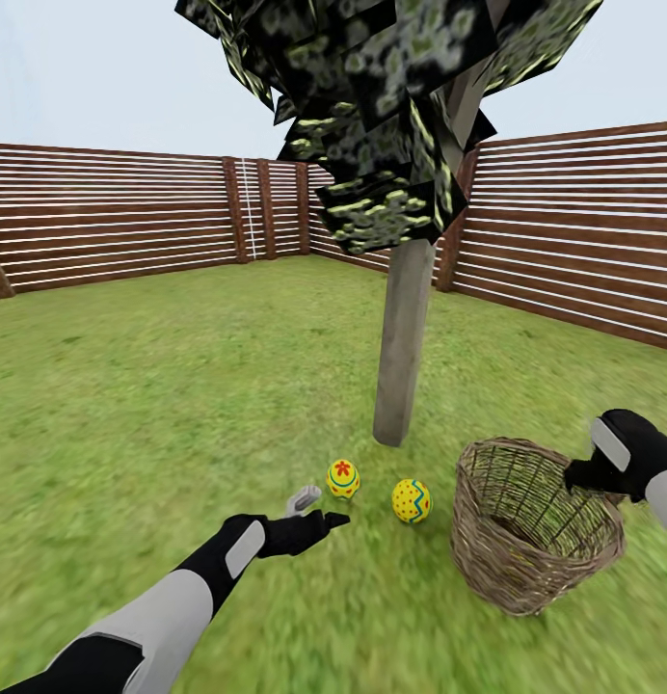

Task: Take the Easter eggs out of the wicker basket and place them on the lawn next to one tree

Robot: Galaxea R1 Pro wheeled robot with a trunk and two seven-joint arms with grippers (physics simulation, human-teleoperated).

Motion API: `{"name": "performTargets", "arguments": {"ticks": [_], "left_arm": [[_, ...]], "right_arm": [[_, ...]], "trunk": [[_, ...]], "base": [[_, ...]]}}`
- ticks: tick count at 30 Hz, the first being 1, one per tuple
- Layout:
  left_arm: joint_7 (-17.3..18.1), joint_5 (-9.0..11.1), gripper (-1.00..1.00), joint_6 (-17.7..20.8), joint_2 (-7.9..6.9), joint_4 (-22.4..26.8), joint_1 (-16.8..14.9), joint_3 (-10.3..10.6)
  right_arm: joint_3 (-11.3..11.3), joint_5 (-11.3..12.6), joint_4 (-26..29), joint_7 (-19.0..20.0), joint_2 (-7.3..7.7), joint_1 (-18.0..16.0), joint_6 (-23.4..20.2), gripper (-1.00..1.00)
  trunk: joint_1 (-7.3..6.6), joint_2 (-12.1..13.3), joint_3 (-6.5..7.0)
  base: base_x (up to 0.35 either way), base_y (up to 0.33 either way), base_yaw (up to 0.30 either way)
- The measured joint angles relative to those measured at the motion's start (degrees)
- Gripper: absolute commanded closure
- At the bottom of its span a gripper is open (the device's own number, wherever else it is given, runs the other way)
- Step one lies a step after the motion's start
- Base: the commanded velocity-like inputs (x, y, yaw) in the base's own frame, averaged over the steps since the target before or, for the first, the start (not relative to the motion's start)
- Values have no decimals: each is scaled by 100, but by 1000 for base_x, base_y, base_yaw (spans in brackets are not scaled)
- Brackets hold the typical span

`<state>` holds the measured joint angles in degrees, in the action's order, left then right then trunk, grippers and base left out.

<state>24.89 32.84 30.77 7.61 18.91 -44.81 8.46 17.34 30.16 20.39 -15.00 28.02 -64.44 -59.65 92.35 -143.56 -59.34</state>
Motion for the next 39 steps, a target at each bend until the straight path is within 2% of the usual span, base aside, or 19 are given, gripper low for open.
{"name": "performTargets", "arguments": {"ticks": [5,9,13,18,25,35,39], "left_arm": [[-9,2,-100,-3,-3,10,1,-20],[-12,5,-100,-10,-3,13,-1,-34],[-11,8,-100,-13,-3,16,0,-38],[-11,8,-100,-14,-3,21,0,-33],[1,9,-100,-14,-3,37,-2,-40],[8,8,-100,-10,-10,73,-1,-37],[132,4,-100,52,-34,404,-1,-17]], "right_arm": [[21,115,-247,27,-224,-351,-5,-100],[27,125,-233,109,-295,-619,-8,-100],[101,107,-204,615,-320,-899,-9,-100],[581,93,-193,946,-357,-1183,-8,-100],[786,85,-191,1008,-542,-1246,-8,-100],[828,72,-194,1014,-564,-1248,0,-100],[900,68,-203,1014,-548,-1246,0,-100]], "trunk": [[6,-2,-44],[16,-7,-132],[26,-13,-221],[39,-20,-332],[57,-29,-487],[83,-42,-709],[93,-48,-798]], "base": [[0,-1,0],[0,0,0],[0,0,0],[0,0,0],[0,0,0],[0,0,0],[0,0,0]]}}
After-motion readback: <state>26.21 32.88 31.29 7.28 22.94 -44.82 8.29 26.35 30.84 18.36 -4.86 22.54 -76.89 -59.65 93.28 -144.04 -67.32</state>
